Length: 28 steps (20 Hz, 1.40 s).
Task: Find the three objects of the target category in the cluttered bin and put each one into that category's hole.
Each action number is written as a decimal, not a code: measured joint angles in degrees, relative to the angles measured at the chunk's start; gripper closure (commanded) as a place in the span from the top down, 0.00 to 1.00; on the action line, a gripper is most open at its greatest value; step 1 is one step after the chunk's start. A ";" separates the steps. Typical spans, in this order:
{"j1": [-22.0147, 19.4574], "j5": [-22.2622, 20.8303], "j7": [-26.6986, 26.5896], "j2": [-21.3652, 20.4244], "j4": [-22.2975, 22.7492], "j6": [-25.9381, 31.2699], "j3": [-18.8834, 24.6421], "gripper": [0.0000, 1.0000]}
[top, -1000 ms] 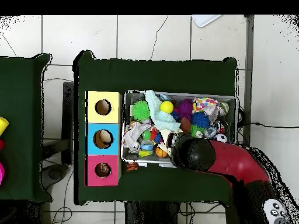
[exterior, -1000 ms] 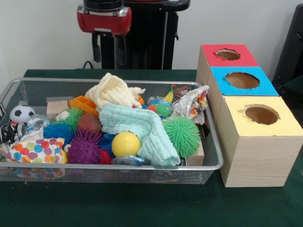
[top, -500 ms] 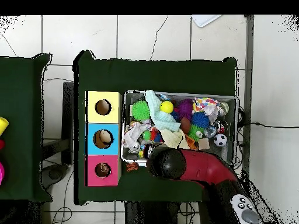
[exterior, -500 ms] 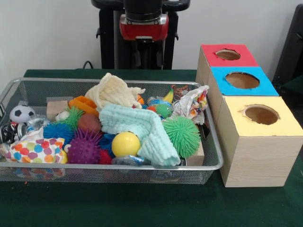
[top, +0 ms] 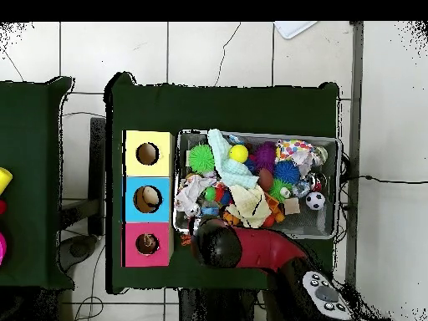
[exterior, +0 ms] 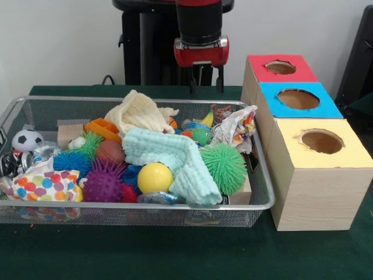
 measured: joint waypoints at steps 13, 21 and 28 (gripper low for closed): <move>3.23 0.43 -0.01 8.32 2.19 -12.91 -1.65 1.00; 4.08 1.21 -0.01 10.74 2.15 -17.50 -2.58 1.00; 4.06 1.73 0.00 8.32 3.64 -16.85 -2.59 1.00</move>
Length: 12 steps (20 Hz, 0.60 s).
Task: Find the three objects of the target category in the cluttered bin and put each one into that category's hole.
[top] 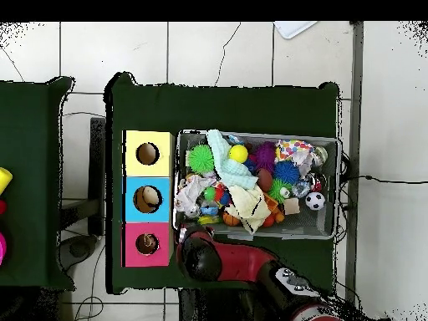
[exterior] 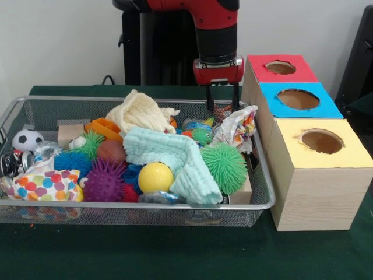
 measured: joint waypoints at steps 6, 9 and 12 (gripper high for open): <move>-0.07 0.16 0.00 -2.73 1.43 1.64 -0.01 1.00; -0.06 0.15 0.00 -3.94 2.79 2.68 -0.01 1.00; -0.02 0.15 0.00 -4.92 4.33 3.91 -0.05 1.00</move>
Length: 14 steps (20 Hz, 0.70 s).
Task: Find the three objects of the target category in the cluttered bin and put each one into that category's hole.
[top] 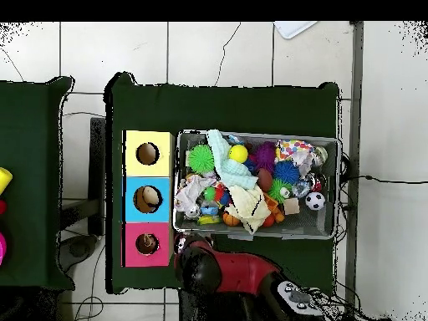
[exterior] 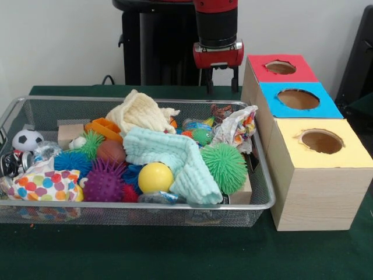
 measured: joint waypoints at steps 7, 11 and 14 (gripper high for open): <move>1.78 0.02 0.00 0.52 2.97 0.38 -1.31 1.00; 3.50 0.03 0.00 2.81 3.63 -0.40 -2.23 1.00; 4.82 0.06 0.00 4.99 3.92 -1.81 -2.78 1.00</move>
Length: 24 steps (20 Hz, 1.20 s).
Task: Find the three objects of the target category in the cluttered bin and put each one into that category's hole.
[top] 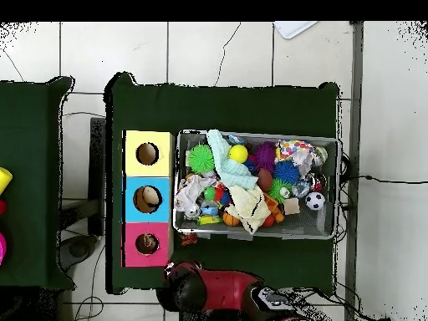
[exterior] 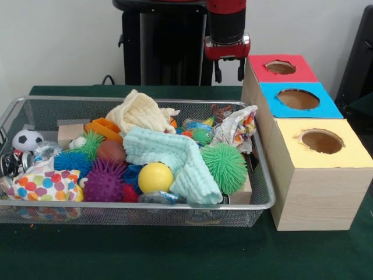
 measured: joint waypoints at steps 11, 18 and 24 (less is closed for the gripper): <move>2.24 0.02 0.00 5.32 -0.02 -5.03 -3.29 1.00; 2.40 0.04 0.00 5.18 -0.02 -5.05 -4.54 1.00; 2.34 0.04 0.00 3.85 -0.02 -5.06 -5.33 1.00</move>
